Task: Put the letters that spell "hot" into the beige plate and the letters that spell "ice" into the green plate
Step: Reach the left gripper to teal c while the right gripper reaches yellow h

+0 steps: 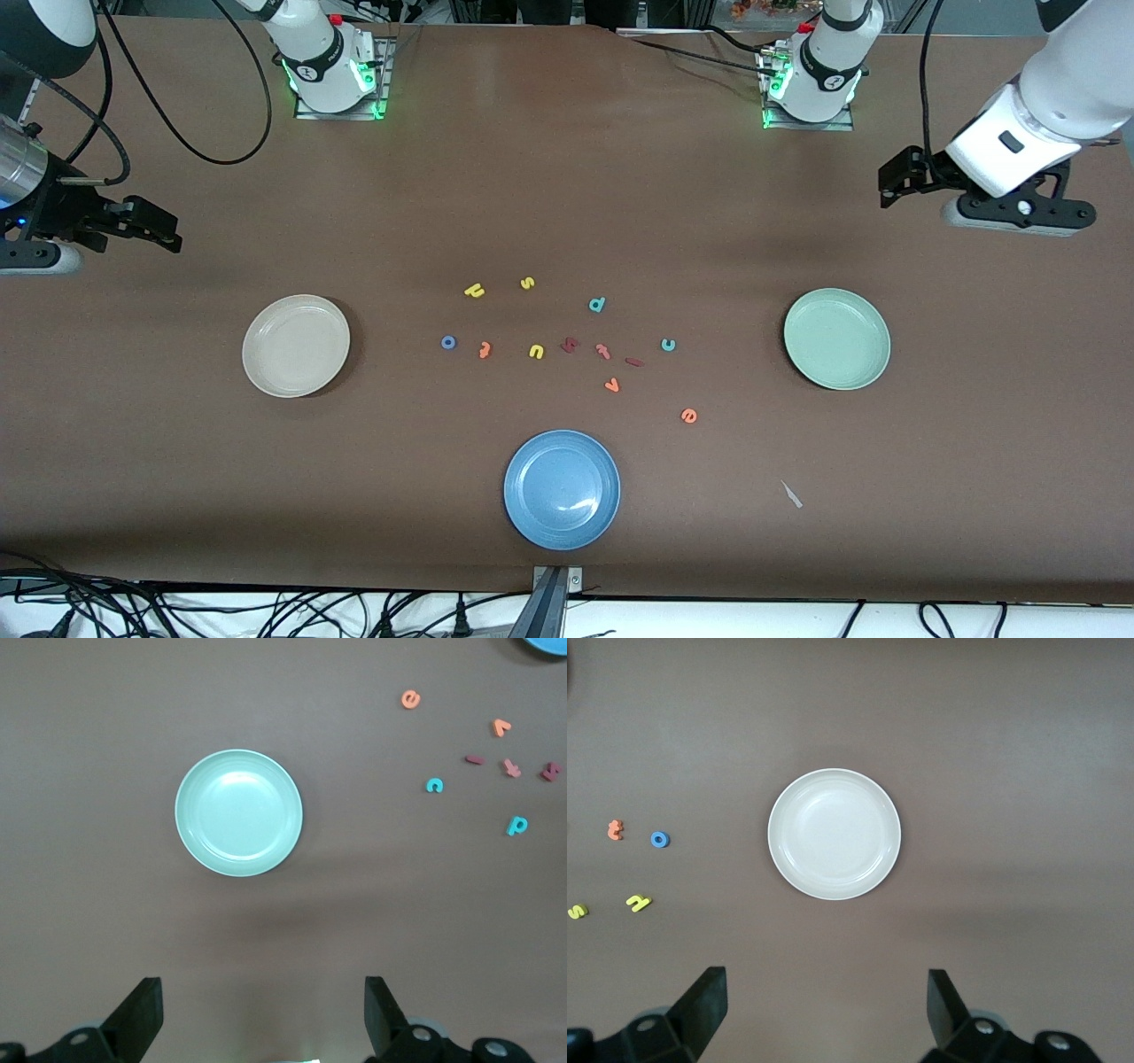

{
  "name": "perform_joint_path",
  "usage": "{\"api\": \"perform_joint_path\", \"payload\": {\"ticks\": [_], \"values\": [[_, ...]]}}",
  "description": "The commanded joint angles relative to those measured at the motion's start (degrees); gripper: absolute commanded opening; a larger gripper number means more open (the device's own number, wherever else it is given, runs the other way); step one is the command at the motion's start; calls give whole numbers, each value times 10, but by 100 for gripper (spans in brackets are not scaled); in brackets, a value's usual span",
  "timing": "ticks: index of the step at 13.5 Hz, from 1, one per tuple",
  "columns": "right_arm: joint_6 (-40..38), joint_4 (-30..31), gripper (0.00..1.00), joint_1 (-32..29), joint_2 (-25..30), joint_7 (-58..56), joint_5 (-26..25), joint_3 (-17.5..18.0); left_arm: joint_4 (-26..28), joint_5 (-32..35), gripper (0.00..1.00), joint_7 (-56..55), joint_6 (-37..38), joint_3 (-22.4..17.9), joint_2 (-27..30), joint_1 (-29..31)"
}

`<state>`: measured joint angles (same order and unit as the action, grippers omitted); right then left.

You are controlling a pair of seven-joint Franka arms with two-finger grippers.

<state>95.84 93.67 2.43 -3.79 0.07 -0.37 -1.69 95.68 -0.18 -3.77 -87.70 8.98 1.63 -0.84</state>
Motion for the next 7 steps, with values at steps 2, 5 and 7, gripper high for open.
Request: {"api": "perform_joint_path", "payload": {"ticks": [2,5,7], "values": [[-7,-5,100,16,-52,-9,9,7,-6,-11,100,0,7,5,-8,1],[-7,-7,100,83,-89,-3,5,10,-8,-18,100,1,-14,9,-43,-6],[1,-8,100,111,-103,4,10,11,-7,-18,100,1,-72,10,-69,-19]]}}
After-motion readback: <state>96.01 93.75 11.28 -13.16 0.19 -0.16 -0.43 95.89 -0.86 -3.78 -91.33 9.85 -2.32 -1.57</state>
